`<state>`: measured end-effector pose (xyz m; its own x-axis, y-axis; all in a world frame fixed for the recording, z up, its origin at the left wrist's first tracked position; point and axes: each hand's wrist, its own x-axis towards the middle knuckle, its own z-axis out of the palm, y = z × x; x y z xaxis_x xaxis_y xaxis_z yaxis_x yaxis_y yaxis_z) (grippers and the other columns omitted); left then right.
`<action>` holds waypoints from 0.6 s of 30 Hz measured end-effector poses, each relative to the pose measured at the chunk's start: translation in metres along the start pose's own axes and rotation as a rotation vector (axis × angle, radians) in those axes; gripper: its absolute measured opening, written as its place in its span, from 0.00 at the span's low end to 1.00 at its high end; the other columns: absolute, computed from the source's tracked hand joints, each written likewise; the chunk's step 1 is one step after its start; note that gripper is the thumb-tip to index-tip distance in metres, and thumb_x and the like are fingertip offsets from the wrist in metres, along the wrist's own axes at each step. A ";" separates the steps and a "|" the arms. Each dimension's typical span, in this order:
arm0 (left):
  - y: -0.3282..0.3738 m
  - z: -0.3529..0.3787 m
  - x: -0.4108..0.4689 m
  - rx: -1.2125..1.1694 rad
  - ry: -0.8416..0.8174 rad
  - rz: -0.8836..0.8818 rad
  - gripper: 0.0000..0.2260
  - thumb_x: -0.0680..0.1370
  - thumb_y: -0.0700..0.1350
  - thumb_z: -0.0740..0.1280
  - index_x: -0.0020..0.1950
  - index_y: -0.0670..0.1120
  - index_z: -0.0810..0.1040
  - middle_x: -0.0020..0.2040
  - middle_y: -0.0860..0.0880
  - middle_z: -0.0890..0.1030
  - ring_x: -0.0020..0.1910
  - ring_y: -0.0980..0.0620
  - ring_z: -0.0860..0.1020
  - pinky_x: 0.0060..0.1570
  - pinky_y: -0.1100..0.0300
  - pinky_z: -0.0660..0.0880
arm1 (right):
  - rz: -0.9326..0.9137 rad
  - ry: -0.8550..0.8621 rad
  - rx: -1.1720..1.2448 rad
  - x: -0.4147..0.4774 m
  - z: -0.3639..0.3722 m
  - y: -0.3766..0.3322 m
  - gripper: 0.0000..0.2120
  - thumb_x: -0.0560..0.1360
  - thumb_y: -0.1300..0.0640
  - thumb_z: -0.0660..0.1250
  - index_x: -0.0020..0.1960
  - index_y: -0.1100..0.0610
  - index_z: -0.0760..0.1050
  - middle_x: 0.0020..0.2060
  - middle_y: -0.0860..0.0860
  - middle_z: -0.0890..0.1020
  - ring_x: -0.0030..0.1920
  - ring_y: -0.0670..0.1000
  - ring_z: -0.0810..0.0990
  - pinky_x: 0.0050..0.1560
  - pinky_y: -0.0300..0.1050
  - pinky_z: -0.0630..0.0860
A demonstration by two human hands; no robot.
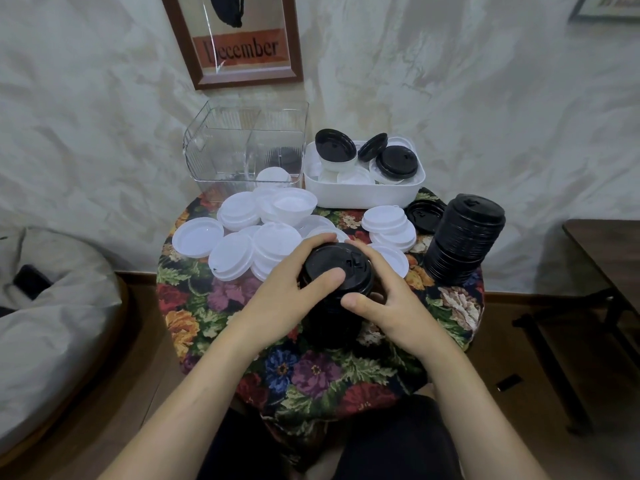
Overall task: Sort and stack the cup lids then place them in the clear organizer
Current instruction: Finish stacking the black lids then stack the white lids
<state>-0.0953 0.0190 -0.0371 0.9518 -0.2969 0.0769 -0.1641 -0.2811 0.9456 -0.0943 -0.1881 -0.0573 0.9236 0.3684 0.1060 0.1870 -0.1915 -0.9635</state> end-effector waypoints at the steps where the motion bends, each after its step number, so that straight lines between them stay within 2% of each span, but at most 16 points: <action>1: -0.001 0.000 -0.001 -0.007 -0.022 0.002 0.28 0.75 0.63 0.71 0.74 0.63 0.70 0.68 0.64 0.78 0.68 0.63 0.75 0.65 0.65 0.72 | -0.003 -0.002 -0.003 0.000 0.000 0.000 0.36 0.72 0.42 0.75 0.77 0.40 0.65 0.67 0.32 0.76 0.70 0.39 0.75 0.67 0.35 0.73; 4: -0.005 -0.002 -0.002 -0.032 -0.051 -0.004 0.33 0.72 0.61 0.74 0.76 0.61 0.69 0.69 0.63 0.77 0.70 0.62 0.75 0.67 0.65 0.72 | -0.004 0.001 -0.017 0.000 -0.001 0.001 0.34 0.74 0.46 0.76 0.77 0.41 0.65 0.68 0.33 0.76 0.71 0.39 0.74 0.68 0.35 0.72; 12: -0.011 0.000 -0.007 -0.026 -0.044 0.010 0.34 0.72 0.58 0.75 0.77 0.59 0.68 0.71 0.57 0.77 0.72 0.56 0.75 0.73 0.48 0.70 | 0.000 -0.031 -0.030 -0.003 -0.002 0.001 0.37 0.75 0.47 0.76 0.79 0.43 0.63 0.70 0.37 0.76 0.73 0.42 0.73 0.74 0.47 0.69; 18: -0.013 0.002 -0.009 -0.002 -0.056 0.027 0.36 0.72 0.58 0.76 0.78 0.57 0.66 0.72 0.58 0.76 0.73 0.57 0.73 0.75 0.49 0.69 | 0.002 -0.072 -0.017 -0.006 -0.004 0.002 0.37 0.76 0.52 0.76 0.80 0.44 0.62 0.69 0.35 0.76 0.72 0.41 0.73 0.72 0.38 0.69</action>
<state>-0.1020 0.0231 -0.0511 0.9313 -0.3545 0.0844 -0.1884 -0.2702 0.9442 -0.0979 -0.1944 -0.0585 0.8978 0.4321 0.0856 0.1912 -0.2073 -0.9594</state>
